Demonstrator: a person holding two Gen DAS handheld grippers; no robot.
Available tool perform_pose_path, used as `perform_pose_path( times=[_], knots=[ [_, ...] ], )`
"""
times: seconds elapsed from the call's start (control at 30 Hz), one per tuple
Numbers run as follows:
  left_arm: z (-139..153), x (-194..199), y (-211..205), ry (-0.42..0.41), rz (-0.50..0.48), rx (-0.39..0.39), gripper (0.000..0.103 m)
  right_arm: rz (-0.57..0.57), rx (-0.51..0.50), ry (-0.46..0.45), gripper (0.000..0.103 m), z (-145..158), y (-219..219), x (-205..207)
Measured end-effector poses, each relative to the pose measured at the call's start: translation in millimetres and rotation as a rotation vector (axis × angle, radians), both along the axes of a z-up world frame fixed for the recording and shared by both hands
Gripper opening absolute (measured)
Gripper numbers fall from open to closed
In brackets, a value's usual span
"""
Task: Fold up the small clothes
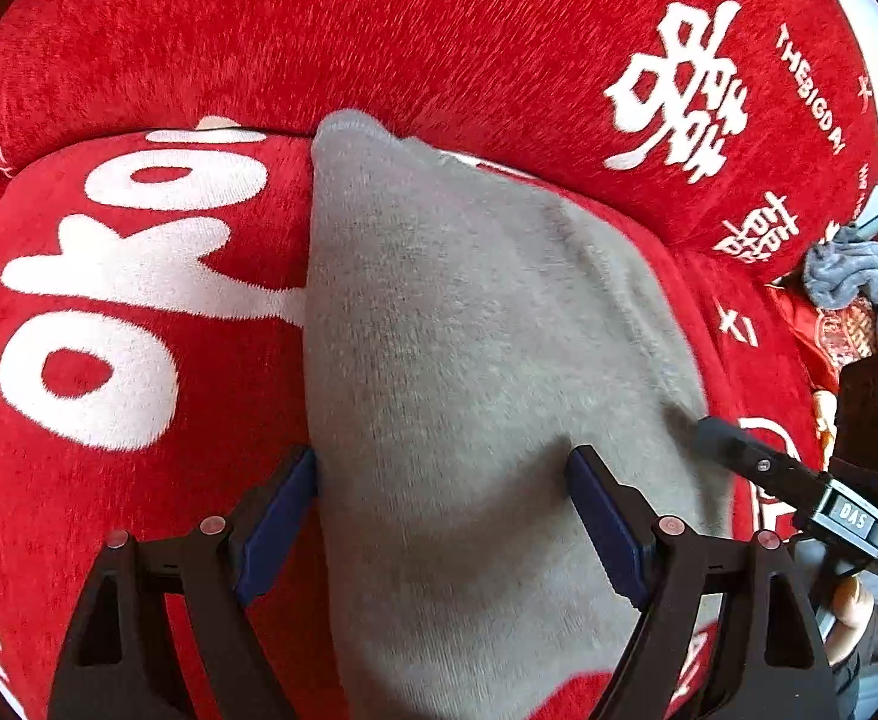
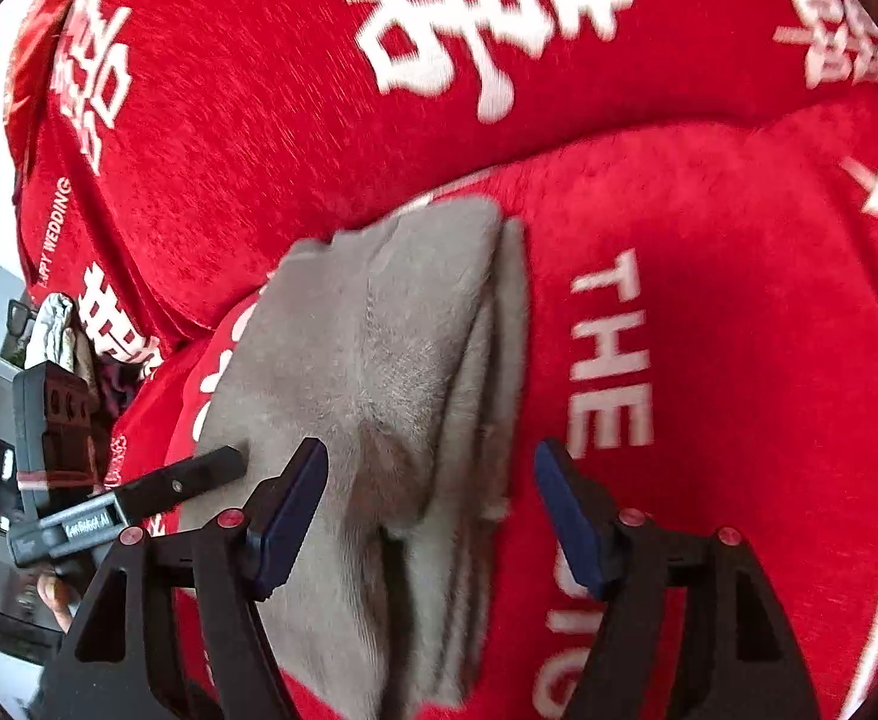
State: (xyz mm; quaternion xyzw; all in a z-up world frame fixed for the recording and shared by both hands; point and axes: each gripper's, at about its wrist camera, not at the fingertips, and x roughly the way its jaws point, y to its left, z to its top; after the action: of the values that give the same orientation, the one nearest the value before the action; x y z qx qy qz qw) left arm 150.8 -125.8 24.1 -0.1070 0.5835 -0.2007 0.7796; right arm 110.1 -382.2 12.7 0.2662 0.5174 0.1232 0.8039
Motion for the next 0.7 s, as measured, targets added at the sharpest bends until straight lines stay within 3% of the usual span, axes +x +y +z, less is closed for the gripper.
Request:
perform_pose_path(
  times=[0.03,0.13,0.23,0.33,0.7],
  knots=[
    [-3.0,2.7,-0.4,0.011,-0.004,-0.013,0.085,0.003,0.020,0.029,0.075,-10.3,3.5,7.0],
    [-11.9,11.4,0.5,0.041,0.002,-0.059,0.084,0.009,0.036,-0.008,0.073,-15.4,9.9,15.7],
    [-11.1,13.7,-4.7,0.013,-0.021,-0.056,0.067,0.044,0.010,-0.019,0.052,-16.1,22.4,23.1],
    [-3.1,11.4,-11.5,-0.041,-0.054,-0.024,0.055,0.056,-0.017,-0.051,0.041,-9.9,28.5,22.5],
    [27.2,-10.4,-24.1,-0.187,-0.103,0.099,0.049,0.074,-0.136,-0.156,0.036,25.6,52.6,5.8]
  ],
)
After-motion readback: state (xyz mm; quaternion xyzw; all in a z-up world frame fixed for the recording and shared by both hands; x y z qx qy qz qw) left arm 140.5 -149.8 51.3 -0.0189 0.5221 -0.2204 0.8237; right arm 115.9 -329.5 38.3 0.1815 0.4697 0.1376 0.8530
